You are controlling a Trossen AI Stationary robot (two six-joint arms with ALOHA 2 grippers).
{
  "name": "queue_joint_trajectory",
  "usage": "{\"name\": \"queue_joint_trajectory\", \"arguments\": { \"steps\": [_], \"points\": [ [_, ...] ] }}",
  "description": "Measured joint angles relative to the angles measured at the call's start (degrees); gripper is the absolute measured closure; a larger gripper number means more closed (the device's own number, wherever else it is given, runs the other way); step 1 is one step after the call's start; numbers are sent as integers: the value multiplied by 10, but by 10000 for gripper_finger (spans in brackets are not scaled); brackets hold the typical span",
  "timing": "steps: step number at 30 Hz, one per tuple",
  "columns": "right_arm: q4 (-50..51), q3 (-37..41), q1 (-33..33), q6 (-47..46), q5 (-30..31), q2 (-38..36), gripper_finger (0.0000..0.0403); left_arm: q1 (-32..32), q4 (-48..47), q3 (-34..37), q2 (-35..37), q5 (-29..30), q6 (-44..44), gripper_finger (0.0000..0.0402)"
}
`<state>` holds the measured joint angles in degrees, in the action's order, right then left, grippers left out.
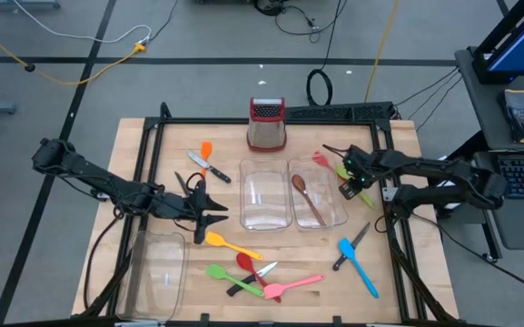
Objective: Pick & Place Kitchen Items
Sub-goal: Put the green serving spoon into the right transparent bin
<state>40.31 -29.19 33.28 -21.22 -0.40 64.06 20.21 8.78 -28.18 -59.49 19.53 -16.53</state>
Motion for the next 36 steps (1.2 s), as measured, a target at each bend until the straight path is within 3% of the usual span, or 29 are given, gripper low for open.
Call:
{"name": "queue_joint_trajectory", "arguments": {
  "steps": [12, 36],
  "points": [
    [6, 2, 0, -1, 5, -24, 359, 0, 0, 0, 0, -1, 1, 284],
    [43, 2, 0, -107, 3, -94, 368, 0, 0, 0, 0, -1, 0, 284]
  ]
}}
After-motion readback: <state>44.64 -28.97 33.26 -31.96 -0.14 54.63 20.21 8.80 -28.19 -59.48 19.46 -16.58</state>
